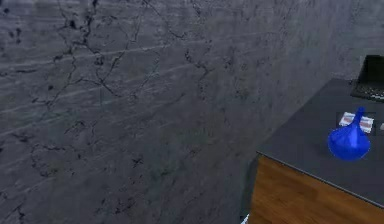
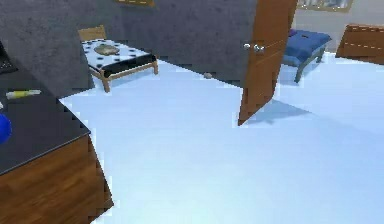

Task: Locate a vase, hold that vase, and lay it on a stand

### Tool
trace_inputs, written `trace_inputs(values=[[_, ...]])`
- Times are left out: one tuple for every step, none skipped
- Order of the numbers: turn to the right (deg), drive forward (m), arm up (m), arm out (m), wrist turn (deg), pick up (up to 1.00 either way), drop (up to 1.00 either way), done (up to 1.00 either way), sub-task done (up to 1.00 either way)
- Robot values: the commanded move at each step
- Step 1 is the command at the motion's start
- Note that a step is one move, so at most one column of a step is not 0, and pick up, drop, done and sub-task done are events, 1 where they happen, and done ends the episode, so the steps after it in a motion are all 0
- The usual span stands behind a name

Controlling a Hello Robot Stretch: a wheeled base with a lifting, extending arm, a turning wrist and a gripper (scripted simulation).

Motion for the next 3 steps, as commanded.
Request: trace_inputs(values=[[42.0, 0.00, 0.00, 0.00, 0.0, 0.00, 0.00, 0.00, 0.00], [0.0, 0.35, 0.00, 0.00, 0.0, 0.00, 0.00, 0.00, 0.00], [6.0, 0.00, 0.00, 0.00, 0.0, 0.00, 0.00, 0.00, 0.00]])
